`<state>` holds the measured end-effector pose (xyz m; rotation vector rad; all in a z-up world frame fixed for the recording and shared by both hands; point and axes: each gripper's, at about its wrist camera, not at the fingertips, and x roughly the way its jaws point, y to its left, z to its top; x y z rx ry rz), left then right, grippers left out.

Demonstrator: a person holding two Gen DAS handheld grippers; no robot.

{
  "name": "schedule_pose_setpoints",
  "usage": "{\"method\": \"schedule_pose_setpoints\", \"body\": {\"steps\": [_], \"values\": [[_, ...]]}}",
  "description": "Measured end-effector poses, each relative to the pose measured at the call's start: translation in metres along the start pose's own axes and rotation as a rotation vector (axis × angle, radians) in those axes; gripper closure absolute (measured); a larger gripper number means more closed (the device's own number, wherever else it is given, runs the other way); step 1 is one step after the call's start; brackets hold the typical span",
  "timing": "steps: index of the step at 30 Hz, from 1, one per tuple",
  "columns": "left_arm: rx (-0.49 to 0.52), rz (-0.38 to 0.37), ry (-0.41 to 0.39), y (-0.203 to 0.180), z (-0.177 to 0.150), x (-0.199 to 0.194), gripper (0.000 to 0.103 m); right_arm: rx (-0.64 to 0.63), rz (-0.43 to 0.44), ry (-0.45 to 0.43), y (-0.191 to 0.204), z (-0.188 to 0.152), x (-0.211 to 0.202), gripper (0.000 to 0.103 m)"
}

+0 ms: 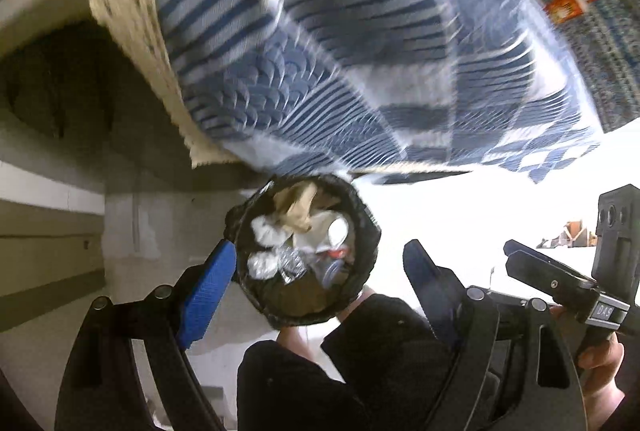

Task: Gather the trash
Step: 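Raise both tools from the bin back toward the table, then grasp the white tissue with the right tool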

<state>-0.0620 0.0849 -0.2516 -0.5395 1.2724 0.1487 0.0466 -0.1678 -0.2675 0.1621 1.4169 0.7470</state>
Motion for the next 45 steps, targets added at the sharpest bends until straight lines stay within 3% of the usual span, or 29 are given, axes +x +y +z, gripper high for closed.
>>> {"method": "schedule_pose_setpoints", "body": {"steps": [4,11,19,29,45], "values": [[0.047,-0.021,-0.063,-0.011,0.008,-0.028,0.021,-0.044,0.021,-0.079,0.019,0.008,-0.035,0.005],[0.102,-0.072,-0.166,-0.027,0.026,-0.078,0.021,-0.165,-0.015,-0.253,0.049,0.032,-0.09,0.005],[0.147,-0.071,-0.281,-0.04,0.047,-0.122,0.021,-0.23,-0.031,-0.397,0.065,0.072,-0.137,0.005],[0.057,-0.063,-0.35,-0.049,0.078,-0.144,0.021,-0.345,-0.025,-0.39,0.074,0.136,-0.143,0.005],[-0.108,0.029,-0.371,-0.086,0.142,-0.135,0.021,-0.51,0.054,-0.281,0.067,0.291,-0.109,0.005]]}}
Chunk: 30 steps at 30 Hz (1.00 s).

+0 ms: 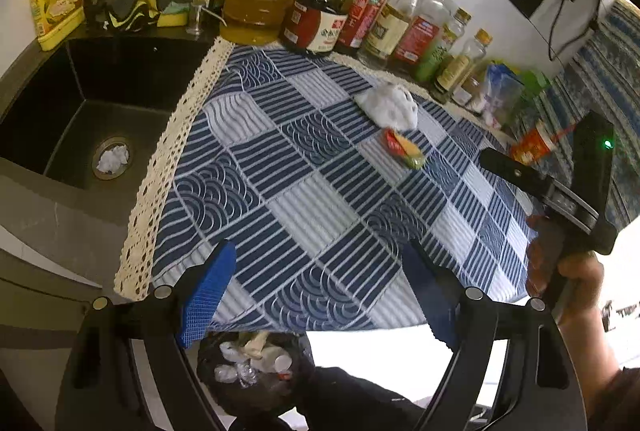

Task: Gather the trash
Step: 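Grasp the white tissue with the right tool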

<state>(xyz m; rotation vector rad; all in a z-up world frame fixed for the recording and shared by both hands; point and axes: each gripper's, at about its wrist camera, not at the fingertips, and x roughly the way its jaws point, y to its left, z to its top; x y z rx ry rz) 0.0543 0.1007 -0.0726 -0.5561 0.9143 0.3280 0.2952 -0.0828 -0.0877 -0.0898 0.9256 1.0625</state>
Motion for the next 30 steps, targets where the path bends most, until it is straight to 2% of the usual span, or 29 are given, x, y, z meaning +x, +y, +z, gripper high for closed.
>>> {"method": "schedule_pose_setpoints", "body": {"steps": [9,13,15,19,21,23,25,26,30], "values": [[-0.101,0.076,-0.019,-0.014,0.017,0.021,0.021,-0.076,0.045,0.04,-0.033,0.043,0.052,0.005],[-0.133,0.106,-0.017,-0.016,0.018,0.029,0.021,-0.093,0.037,0.079,-0.048,0.057,0.08,0.015],[-0.163,0.113,-0.014,-0.014,0.018,0.032,0.021,-0.105,0.04,0.104,-0.055,0.063,0.096,0.017],[-0.193,0.141,-0.013,-0.012,0.017,0.035,0.021,-0.117,0.027,0.133,-0.067,0.069,0.121,0.028],[-0.21,0.151,-0.01,-0.01,0.016,0.038,0.021,-0.113,0.031,0.149,-0.072,0.069,0.132,0.028],[-0.221,0.157,-0.009,-0.01,0.015,0.039,0.021,-0.112,0.038,0.165,-0.074,0.069,0.139,0.034],[-0.232,0.162,-0.008,-0.01,0.014,0.041,0.021,-0.13,0.031,0.181,-0.075,0.067,0.147,0.056],[-0.236,0.165,-0.007,-0.01,0.015,0.042,0.021,-0.13,0.034,0.191,-0.075,0.067,0.15,0.063],[-0.239,0.175,-0.008,-0.013,0.017,0.044,0.021,-0.132,0.043,0.173,-0.076,0.07,0.149,0.074]]}}
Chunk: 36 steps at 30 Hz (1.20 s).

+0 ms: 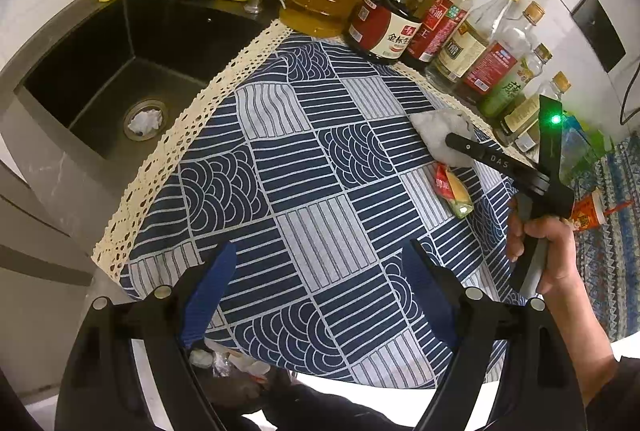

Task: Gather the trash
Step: 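Grasp the white tissue with the right tool, then grasp the red-and-yellow snack wrapper with the left tool while the right tool holds the tissue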

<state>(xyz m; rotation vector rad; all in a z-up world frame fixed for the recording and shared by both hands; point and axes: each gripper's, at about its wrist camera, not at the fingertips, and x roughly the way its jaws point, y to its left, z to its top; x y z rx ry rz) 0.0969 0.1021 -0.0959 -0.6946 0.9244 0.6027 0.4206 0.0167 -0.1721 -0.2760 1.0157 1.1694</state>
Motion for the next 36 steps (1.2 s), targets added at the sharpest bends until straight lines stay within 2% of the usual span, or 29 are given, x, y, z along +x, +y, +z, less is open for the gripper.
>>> {"method": "schedule_pose_setpoints", "body": {"steps": [4,10,17,23,25,31,36], "values": [[0.013,0.004,0.002,-0.007,0.003,0.002,0.021,0.003,0.014,-0.028,0.0,0.004,-0.011,0.08],[0.056,-0.004,0.015,-0.025,0.012,0.008,0.02,0.012,0.039,-0.089,-0.001,0.009,-0.042,0.08],[0.158,0.012,0.037,-0.057,0.021,0.027,0.02,0.038,0.04,-0.151,-0.011,-0.002,-0.087,0.08],[0.275,0.0,0.081,-0.094,0.027,0.057,0.019,0.09,0.012,-0.195,-0.031,-0.031,-0.126,0.08],[0.322,-0.017,0.083,-0.11,0.027,0.063,0.007,0.117,0.004,-0.211,-0.039,-0.045,-0.139,0.08],[0.433,-0.021,0.133,-0.154,0.029,0.096,0.007,0.186,-0.009,-0.249,-0.059,-0.087,-0.166,0.08],[0.486,0.005,0.173,-0.171,0.035,0.127,0.007,0.235,-0.007,-0.248,-0.071,-0.118,-0.173,0.08]]}}
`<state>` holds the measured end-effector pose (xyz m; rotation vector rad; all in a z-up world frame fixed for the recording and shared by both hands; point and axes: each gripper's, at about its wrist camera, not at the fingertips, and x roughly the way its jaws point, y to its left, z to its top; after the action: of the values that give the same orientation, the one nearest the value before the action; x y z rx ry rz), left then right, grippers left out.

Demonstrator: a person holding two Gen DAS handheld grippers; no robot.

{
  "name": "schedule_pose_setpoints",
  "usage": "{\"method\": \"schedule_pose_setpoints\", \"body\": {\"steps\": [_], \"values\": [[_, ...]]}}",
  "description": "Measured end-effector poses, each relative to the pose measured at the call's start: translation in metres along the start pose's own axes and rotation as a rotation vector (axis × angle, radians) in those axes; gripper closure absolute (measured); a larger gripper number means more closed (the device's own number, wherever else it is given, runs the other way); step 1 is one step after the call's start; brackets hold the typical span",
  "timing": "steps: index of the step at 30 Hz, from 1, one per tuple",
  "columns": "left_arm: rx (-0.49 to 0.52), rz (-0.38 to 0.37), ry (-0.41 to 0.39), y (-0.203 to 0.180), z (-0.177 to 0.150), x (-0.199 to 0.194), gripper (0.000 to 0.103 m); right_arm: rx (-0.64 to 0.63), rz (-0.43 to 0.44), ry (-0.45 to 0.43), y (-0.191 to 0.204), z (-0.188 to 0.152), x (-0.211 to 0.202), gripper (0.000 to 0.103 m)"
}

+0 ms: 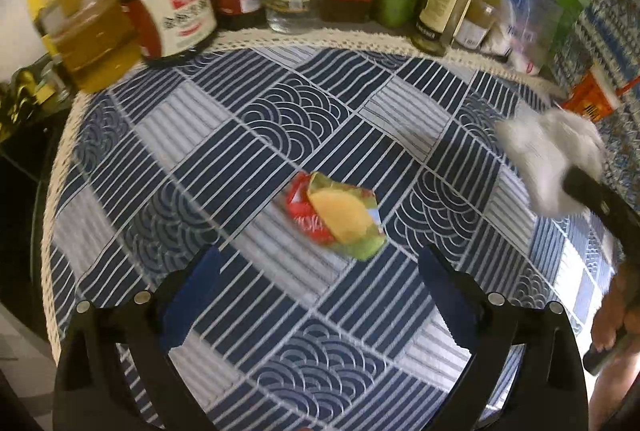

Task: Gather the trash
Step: 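Grasp the red-and-yellow snack wrapper with the left tool while the right tool holds the tissue, then carry the snack wrapper and white tissue down over the floor bin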

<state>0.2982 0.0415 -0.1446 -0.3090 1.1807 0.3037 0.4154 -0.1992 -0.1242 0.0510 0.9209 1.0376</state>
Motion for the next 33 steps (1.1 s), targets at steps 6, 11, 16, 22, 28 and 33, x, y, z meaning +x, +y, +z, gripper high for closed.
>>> {"method": "schedule_pose_setpoints", "body": {"steps": [6,11,16,22,28,33], "values": [[0.026,0.041,0.049,-0.003,0.014,0.029,0.007,0.043,-0.004,0.005,-0.01,-0.02,-0.01,0.08],[0.041,0.055,0.063,-0.009,0.02,0.043,0.008,0.065,0.008,0.007,-0.014,-0.026,-0.01,0.079],[0.076,0.089,0.088,-0.016,0.019,0.054,0.016,0.096,0.013,0.005,-0.023,-0.031,-0.009,0.079],[0.075,0.069,0.08,-0.014,0.022,0.057,0.037,0.09,0.017,0.021,-0.023,-0.035,-0.004,0.079],[0.096,0.058,0.069,-0.014,0.023,0.055,0.048,0.091,0.026,0.034,-0.021,-0.036,0.001,0.079],[0.089,0.046,0.064,-0.007,0.013,0.042,0.048,0.082,0.032,0.037,-0.015,-0.036,0.003,0.079]]}}
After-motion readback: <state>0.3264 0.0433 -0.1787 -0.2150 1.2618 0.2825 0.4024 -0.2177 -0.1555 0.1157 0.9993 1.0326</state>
